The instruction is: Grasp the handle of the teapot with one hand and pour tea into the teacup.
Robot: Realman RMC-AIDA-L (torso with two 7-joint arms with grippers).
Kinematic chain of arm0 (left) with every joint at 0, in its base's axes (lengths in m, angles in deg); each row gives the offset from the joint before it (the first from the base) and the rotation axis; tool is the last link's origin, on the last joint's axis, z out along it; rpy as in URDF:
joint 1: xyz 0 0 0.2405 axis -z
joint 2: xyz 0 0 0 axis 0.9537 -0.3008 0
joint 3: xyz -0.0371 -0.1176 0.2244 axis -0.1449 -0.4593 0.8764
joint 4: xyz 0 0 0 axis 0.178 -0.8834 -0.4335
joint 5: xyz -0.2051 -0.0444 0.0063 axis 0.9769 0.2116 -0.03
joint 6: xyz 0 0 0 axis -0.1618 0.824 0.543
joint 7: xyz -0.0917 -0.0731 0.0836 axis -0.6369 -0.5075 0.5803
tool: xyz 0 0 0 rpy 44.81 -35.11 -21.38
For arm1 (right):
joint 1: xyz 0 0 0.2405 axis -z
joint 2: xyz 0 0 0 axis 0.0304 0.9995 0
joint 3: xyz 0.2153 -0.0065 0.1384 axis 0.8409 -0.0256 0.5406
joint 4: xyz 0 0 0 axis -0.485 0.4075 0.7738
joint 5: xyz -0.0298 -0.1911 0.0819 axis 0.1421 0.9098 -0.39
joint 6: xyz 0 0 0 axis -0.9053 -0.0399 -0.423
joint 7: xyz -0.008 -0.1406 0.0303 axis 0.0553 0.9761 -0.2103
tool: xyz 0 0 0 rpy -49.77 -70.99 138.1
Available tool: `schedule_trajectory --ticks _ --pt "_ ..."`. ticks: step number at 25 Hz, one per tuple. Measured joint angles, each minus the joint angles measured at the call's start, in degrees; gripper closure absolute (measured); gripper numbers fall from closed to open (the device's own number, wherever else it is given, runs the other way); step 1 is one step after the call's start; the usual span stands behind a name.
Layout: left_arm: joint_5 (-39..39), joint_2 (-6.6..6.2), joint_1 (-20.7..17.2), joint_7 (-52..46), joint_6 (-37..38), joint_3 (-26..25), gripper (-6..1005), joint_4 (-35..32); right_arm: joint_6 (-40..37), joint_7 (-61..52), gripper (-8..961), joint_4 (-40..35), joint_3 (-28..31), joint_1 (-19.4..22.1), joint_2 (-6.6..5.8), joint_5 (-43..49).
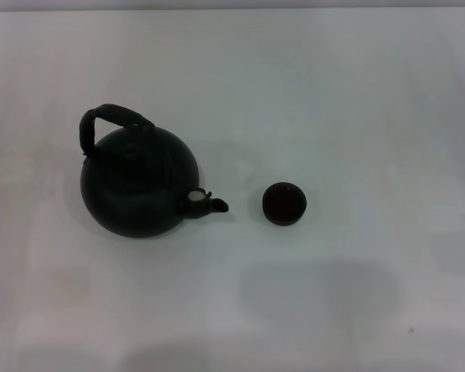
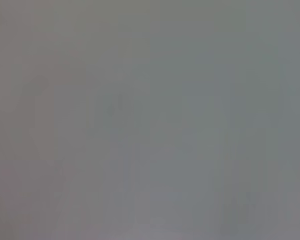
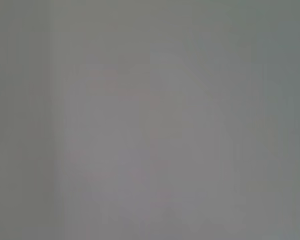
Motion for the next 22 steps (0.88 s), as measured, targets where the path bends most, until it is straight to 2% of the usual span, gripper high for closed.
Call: schedule_trajectory --ticks 22 --pt "2.28 0.07 0.72 0.33 0.01 0.0 209 1.45 0.0 1.16 168 0.96 -0.01 -0.39 0.02 -0.49"
